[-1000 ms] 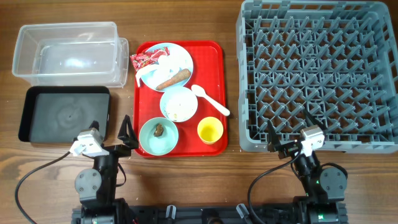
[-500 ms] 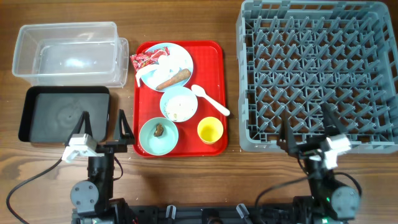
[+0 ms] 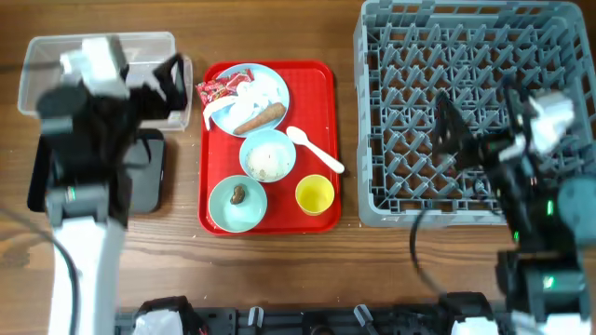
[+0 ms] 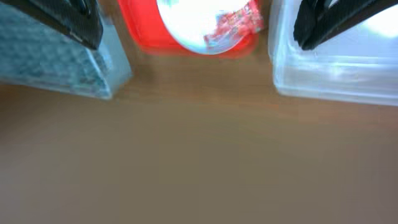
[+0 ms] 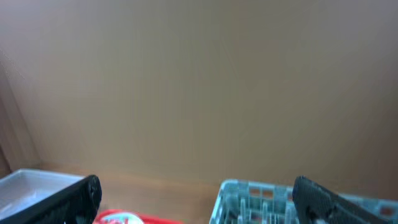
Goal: Sort waste into correct bins and load items into the dishwasher rack
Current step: 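Reach left gripper to the plate and grasp red wrapper and tissue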
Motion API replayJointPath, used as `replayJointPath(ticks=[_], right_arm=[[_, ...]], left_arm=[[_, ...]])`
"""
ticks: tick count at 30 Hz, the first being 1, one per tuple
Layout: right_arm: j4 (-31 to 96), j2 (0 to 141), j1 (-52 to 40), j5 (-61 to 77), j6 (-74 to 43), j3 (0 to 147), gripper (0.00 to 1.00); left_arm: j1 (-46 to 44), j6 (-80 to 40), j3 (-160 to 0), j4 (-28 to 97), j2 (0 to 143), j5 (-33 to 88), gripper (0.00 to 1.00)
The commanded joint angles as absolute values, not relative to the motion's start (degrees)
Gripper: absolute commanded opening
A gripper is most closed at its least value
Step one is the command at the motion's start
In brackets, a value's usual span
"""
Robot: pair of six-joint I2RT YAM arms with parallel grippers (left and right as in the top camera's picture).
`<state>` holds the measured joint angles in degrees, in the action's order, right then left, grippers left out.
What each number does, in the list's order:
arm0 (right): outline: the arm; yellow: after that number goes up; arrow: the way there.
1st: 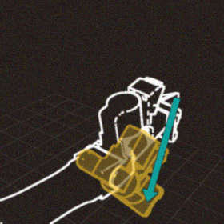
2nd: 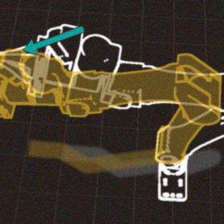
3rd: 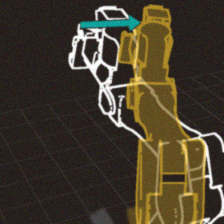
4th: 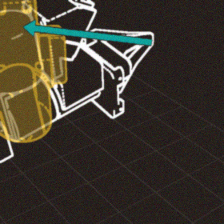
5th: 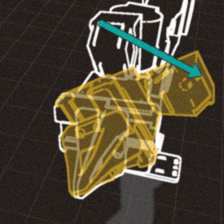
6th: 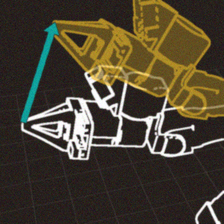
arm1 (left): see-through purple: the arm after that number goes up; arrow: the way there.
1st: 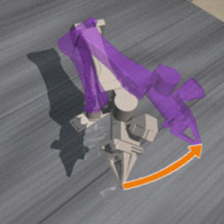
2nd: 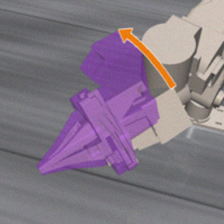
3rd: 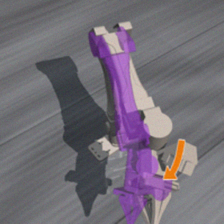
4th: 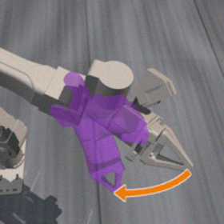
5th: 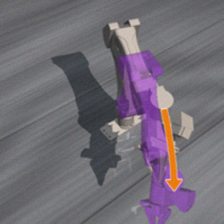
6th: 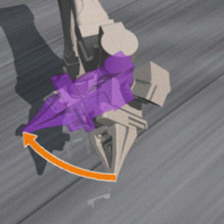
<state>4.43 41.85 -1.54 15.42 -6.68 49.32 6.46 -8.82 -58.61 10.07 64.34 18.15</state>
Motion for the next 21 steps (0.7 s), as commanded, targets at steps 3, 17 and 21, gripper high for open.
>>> replayJointPath(ticks=[3, 17, 21], right_arm=[[15.90, 57.04, -1.41, 16.67, -7.46, 62.41, 1.00], [29.89, 81.32, -1.43, 24.10, -18.02, 64.16, 1.00], [29.82, 82.13, -1.43, 24.08, -18.02, 64.16, 1.00]], left_arm=[[2.85, -1.41, -86.52, 25.67, 90.00, 25.06, 1.00], [-4.78, 14.46, -102.76, 43.59, 115.13, 25.04, 1.00], [-5.34, 19.16, -102.76, 43.64, 117.64, 19.22, 1.00]])
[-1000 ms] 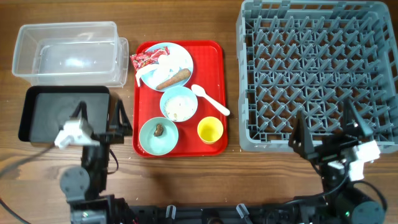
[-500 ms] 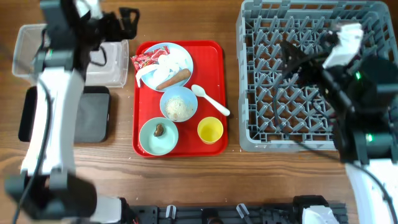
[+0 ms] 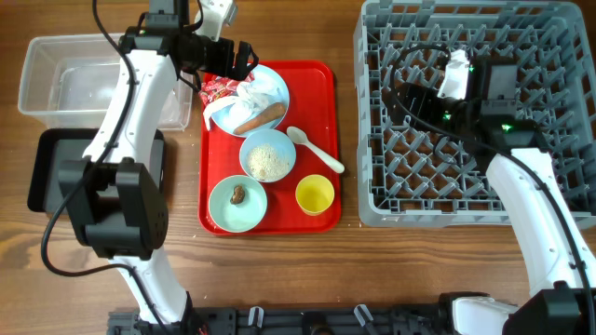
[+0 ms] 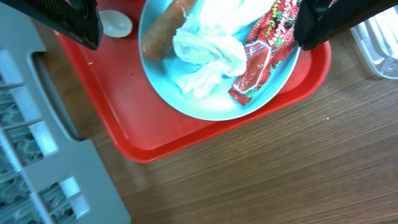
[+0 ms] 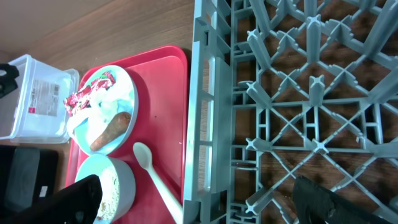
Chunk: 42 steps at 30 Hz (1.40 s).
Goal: Sort waste into correct bins and load items into the dishwasher rack
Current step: 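Reach left gripper to the plate and grasp red wrapper and tissue, then carry wrapper and tissue left and drop them into the clear bin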
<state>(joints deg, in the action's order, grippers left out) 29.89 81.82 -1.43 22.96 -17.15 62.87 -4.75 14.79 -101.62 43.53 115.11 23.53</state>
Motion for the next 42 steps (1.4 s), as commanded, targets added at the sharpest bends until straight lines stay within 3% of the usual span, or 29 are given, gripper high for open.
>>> replayJointPath(ticks=[1, 16, 18, 22, 24, 34, 42], right_arm=[[29.82, 82.13, -1.43, 24.08, -18.04, 64.16, 1.00], [30.15, 82.13, -1.43, 24.08, -18.09, 64.16, 1.00], [30.15, 82.13, -1.43, 24.08, -18.20, 64.16, 1.00], [30.15, 82.13, -1.43, 24.08, -18.20, 64.16, 1.00], [30.20, 82.13, -1.43, 24.08, -18.20, 64.16, 1.00], [30.41, 82.13, -1.43, 24.08, -18.22, 64.16, 1.00], [30.48, 82.13, -1.43, 24.08, -18.22, 64.16, 1.00]], left_arm=[[-5.91, 19.42, -102.76, 43.55, 119.63, 14.28, 1.00], [-8.43, 22.31, -102.76, 40.95, 134.72, 9.06, 1.00], [-8.43, 22.31, -102.76, 41.12, 135.72, 9.10, 0.87], [-8.49, 22.26, -102.43, 41.32, 135.90, 9.45, 0.42], [-8.54, 22.04, -102.43, 41.47, 135.90, 10.02, 0.04], [-8.08, 3.68, -107.74, 42.70, 125.75, 10.81, 0.04], [-0.49, 2.42, -109.21, 48.77, 111.39, 10.76, 0.04]])
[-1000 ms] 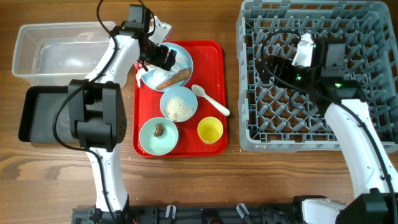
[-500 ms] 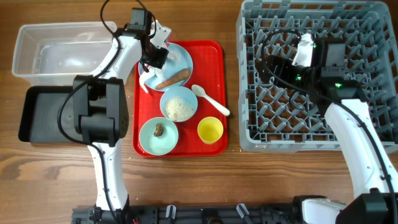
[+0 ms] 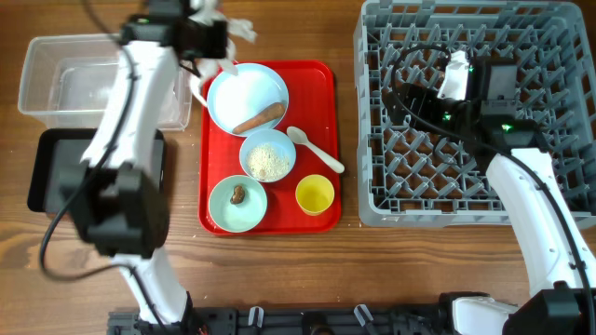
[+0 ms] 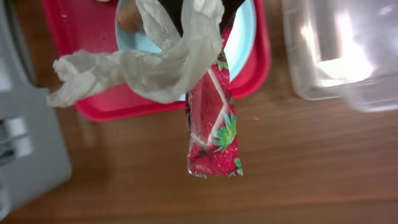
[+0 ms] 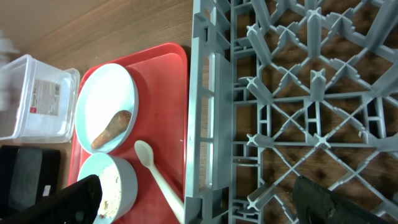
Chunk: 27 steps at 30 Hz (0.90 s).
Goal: Sort waste into correct bins and load items into the dishwasher rack
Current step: 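Carry wrapper and tissue left and drop them into the clear bin, then grasp the orange carrot on the white plate with the left gripper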
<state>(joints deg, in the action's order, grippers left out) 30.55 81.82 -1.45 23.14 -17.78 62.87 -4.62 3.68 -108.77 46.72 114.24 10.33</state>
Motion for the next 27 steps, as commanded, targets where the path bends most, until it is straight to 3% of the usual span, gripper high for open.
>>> replayJointPath(ticks=[1, 8, 13, 14, 16, 17, 23, 27], right_arm=[[30.46, 82.13, -1.43, 24.05, -18.20, 64.16, 1.00], [30.48, 82.13, -1.43, 24.05, -18.20, 64.16, 1.00], [30.76, 82.13, -1.43, 24.08, -18.22, 64.16, 1.00], [31.07, 82.13, -1.43, 24.08, -18.20, 64.16, 1.00], [31.18, 82.13, -1.43, 24.08, -18.22, 64.16, 1.00], [31.16, 82.13, -1.43, 24.08, -18.20, 64.16, 1.00], [31.16, 82.15, -1.43, 24.05, -18.11, 64.16, 1.00], [31.16, 82.13, -1.43, 24.05, -18.04, 64.16, 1.00]], left_arm=[[2.26, 0.47, -109.21, 49.36, 111.09, 9.85, 0.04], [16.64, -9.98, -108.71, 42.76, 116.79, 6.31, 0.04], [20.18, -14.00, -108.71, 40.18, 124.05, 6.33, 0.07], [20.21, -14.00, -108.71, 40.25, 125.01, 6.37, 0.33], [20.10, -13.98, -108.73, 40.75, 125.27, 6.37, 0.94], [20.10, -13.96, -108.77, 40.93, 124.70, 6.79, 1.00], [19.99, -13.72, -110.37, 40.71, 115.07, 8.62, 1.00], [18.61, -5.67, -110.37, 44.99, 108.57, 24.40, 1.00]])
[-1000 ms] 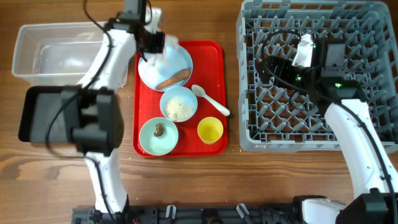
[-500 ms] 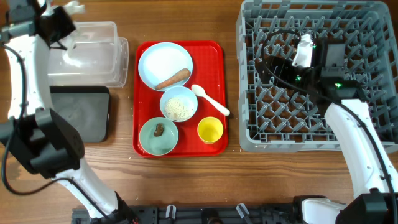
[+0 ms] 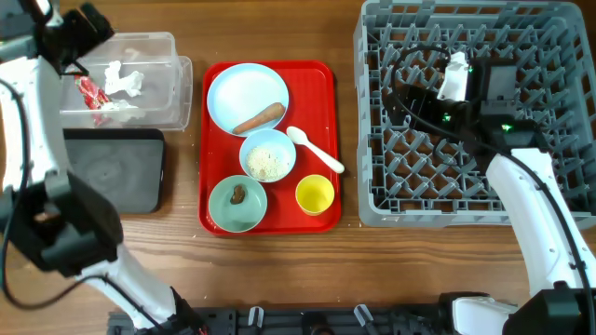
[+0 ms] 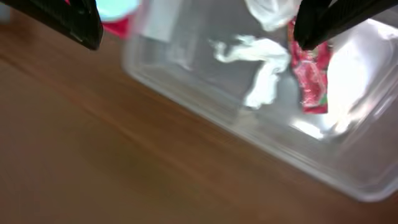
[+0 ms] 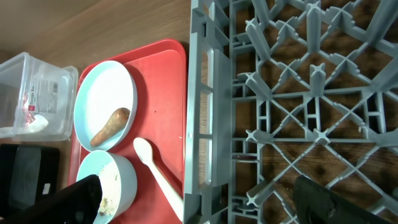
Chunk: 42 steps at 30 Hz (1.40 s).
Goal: Sort waste into correct bins and load items into the dishwasher rack
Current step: 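Grasp the orange carrot on the white plate with the left gripper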
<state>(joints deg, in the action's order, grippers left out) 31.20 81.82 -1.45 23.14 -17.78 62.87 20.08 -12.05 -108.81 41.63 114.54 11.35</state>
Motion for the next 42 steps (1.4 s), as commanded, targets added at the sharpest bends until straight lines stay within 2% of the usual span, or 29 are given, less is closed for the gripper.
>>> replayJointPath(ticks=[1, 4, 6, 7, 11, 13, 21, 30, 31, 33, 34, 39, 42], right_arm=[[31.18, 82.15, -1.43, 24.05, -18.04, 64.16, 1.00], [31.14, 82.15, -1.43, 23.99, -18.04, 64.16, 1.00], [31.14, 82.13, -1.43, 23.88, -18.04, 64.16, 1.00], [31.00, 82.15, -1.43, 23.86, -18.04, 64.16, 1.00], [30.72, 82.15, -1.43, 23.86, -18.02, 64.16, 1.00], [30.76, 82.15, -1.43, 23.86, -18.02, 64.16, 1.00], [30.96, 82.19, -1.43, 23.83, -18.02, 64.07, 1.00], [31.59, 82.19, -1.43, 22.94, -18.04, 63.29, 1.00], [31.59, 82.19, -1.43, 22.94, -18.02, 63.29, 1.00], [31.57, 82.19, -1.43, 22.48, -18.13, 63.29, 1.00], [31.57, 82.19, -1.41, 22.28, -18.15, 63.29, 1.00], [31.57, 82.19, -1.43, 22.26, -18.15, 63.29, 1.00], [31.70, 82.19, -1.43, 22.28, -18.20, 63.29, 1.00]], left_arm=[[17.45, -2.66, -110.37, 49.15, 107.63, 28.40, 1.00], [12.16, 4.21, -110.37, 59.48, 107.39, 27.07, 1.00], [6.37, 4.32, -110.21, 64.20, 107.85, 20.99, 1.00], [3.90, 4.40, -109.86, 65.01, 108.03, 19.38, 1.00], [-5.58, 18.90, -105.73, 64.60, 110.08, 18.17, 1.00], [-8.51, 22.46, -103.18, 63.07, 112.81, 14.50, 1.00], [-9.98, 25.32, -101.82, 58.26, 127.46, 12.75, 0.93], [-9.91, 25.06, -99.74, 50.81, 131.41, 12.75, 0.90], [-9.91, 25.08, -99.72, 50.61, 131.41, 12.75, 0.86], [-9.91, 25.08, -99.53, 50.48, 131.41, 12.75, 0.60], [-9.91, 25.08, -99.35, 50.37, 131.44, 12.73, 0.50], [-9.91, 21.30, -98.45, 48.66, 132.49, 12.75, 0.15], [-9.89, 13.76, -98.87, 47.09, 131.94, 12.75, 0.10]])
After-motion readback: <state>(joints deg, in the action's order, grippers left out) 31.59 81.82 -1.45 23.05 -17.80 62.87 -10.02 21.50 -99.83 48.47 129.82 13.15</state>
